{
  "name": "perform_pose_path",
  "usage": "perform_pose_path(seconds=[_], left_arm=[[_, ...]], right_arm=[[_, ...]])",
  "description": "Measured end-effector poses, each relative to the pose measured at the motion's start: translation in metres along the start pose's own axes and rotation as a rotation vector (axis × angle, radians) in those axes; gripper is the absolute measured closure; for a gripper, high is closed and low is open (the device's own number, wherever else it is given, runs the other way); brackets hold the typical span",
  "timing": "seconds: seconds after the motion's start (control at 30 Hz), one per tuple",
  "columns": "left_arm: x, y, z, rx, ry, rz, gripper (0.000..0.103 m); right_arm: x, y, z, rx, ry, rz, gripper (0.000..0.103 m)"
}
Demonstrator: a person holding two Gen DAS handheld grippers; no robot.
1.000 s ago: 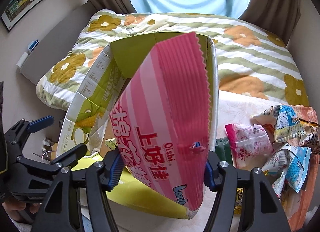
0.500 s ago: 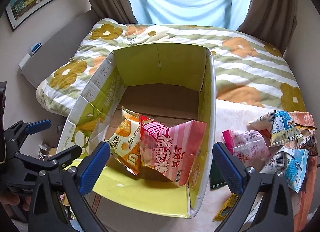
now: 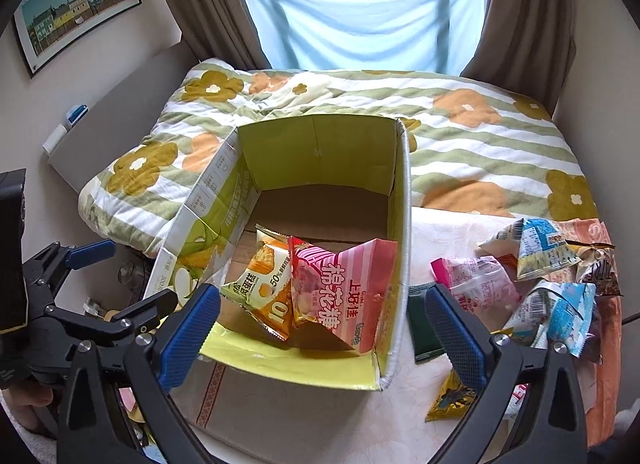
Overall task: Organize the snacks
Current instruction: 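Open both tools to drop the two packets into the box, then grasp the grey Oishi rice packet with the left tool while the right tool grasps the white packet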
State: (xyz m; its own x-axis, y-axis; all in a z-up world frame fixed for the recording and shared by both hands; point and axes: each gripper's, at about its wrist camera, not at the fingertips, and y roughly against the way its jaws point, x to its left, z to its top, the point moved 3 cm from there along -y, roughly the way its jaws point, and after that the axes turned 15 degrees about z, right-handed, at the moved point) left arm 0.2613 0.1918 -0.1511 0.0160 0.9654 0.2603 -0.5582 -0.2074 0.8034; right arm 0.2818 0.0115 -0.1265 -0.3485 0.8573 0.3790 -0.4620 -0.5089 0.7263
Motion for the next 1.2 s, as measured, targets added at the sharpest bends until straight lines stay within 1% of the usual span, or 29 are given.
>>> perform_pose_path(seconds=[0.13, 0.23, 0.3, 0.37, 0.43, 0.5, 0.63, 0.77, 1.0, 1.07, 1.13, 1.2], left_arm=[[-0.016, 0.022, 0.002, -0.040, -0.005, -0.012, 0.000], [-0.039, 0.034, 0.004, -0.045, -0.023, -0.066, 0.000], [-0.059, 0.041, 0.006, -0.056, -0.036, -0.088, 0.000], [-0.086, 0.049, 0.007, -0.068, -0.059, -0.092, 0.000], [-0.112, 0.055, 0.008, -0.079, -0.072, -0.107, 0.000], [-0.137, 0.059, 0.009, -0.073, -0.083, -0.128, 0.000], [-0.192, 0.066, 0.008, -0.050, -0.102, -0.159, 0.000], [-0.242, 0.067, 0.005, -0.024, -0.119, -0.177, 0.000], [-0.307, 0.053, -0.005, 0.049, -0.125, -0.200, 0.000], [-0.321, 0.046, -0.008, 0.071, -0.132, -0.198, 0.000], [-0.336, 0.036, -0.011, 0.092, -0.141, -0.201, 0.000], [-0.348, 0.026, -0.013, 0.114, -0.150, -0.208, 0.001]], right_arm=[[-0.011, 0.026, -0.004, -0.042, -0.006, 0.006, 0.001], [-0.027, 0.049, -0.009, -0.072, -0.018, -0.009, 0.001], [-0.045, 0.069, -0.015, -0.091, -0.038, -0.016, 0.001], [-0.061, 0.086, -0.023, -0.101, -0.052, -0.026, 0.001], [-0.080, 0.104, -0.034, -0.101, -0.062, -0.045, 0.001], [-0.104, 0.122, -0.046, -0.101, -0.073, -0.074, 0.001], [-0.151, 0.149, -0.073, -0.059, -0.110, -0.125, 0.001], [-0.192, 0.163, -0.099, -0.013, -0.147, -0.113, 0.001], [-0.254, 0.156, -0.133, 0.113, -0.173, -0.104, 0.001], [-0.269, 0.151, -0.140, 0.141, -0.175, -0.098, 0.004], [-0.282, 0.142, -0.145, 0.171, -0.178, -0.086, 0.015], [-0.291, 0.132, -0.150, 0.200, -0.185, -0.077, 0.020]])
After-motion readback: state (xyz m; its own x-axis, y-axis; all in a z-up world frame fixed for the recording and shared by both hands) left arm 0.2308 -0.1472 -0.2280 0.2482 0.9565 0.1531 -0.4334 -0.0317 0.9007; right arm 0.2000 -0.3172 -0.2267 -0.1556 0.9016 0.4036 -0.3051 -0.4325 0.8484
